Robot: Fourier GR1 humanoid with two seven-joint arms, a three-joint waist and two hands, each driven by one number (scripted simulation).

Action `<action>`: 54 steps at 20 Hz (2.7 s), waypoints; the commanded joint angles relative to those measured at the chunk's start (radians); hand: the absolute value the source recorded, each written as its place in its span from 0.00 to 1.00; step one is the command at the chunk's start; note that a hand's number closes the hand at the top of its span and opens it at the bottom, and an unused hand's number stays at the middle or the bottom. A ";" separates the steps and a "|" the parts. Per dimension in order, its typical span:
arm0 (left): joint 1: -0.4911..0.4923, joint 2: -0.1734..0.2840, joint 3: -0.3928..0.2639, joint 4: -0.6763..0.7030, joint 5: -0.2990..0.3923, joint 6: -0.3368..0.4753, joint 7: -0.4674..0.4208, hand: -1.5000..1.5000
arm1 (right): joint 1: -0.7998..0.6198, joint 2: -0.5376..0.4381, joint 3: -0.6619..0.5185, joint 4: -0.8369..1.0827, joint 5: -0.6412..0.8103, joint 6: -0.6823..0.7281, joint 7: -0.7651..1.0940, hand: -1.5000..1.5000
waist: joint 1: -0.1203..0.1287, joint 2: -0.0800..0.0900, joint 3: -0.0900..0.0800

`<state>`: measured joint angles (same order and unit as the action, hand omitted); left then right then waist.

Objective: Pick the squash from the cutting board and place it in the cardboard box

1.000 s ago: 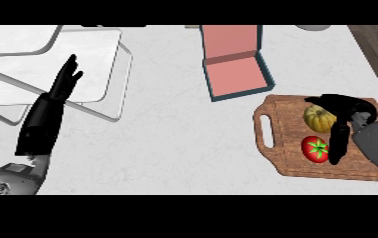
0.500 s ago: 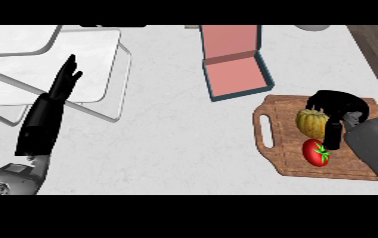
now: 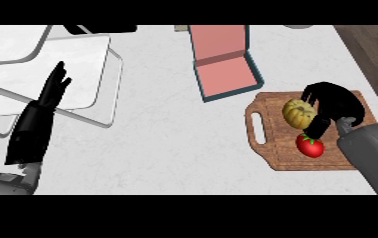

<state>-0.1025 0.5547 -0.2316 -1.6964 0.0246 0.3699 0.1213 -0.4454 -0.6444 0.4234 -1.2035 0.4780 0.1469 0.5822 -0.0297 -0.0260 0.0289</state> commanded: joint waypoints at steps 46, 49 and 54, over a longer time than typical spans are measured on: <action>-0.035 -0.017 0.011 0.183 -0.046 -0.026 0.056 0.50 | -0.443 0.285 -0.223 0.097 0.173 -0.443 0.177 1.00 | 0.147 0.072 -0.029; -0.036 -0.004 0.026 0.183 -0.028 -0.047 0.048 0.50 | -0.460 0.280 -0.239 0.191 0.214 -0.487 0.188 1.00 | 0.159 0.076 -0.030; -0.053 -0.005 0.024 0.201 -0.043 -0.047 0.034 0.50 | -0.495 0.348 -0.312 0.313 0.138 -0.519 0.185 0.00 | 0.161 0.082 -0.029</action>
<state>-0.2537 0.4881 -0.2848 -1.6640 -0.0109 0.3007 0.1154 -0.9182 -0.3352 0.1528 -0.9808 0.6421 -0.3363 0.7673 0.1157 0.0358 0.0254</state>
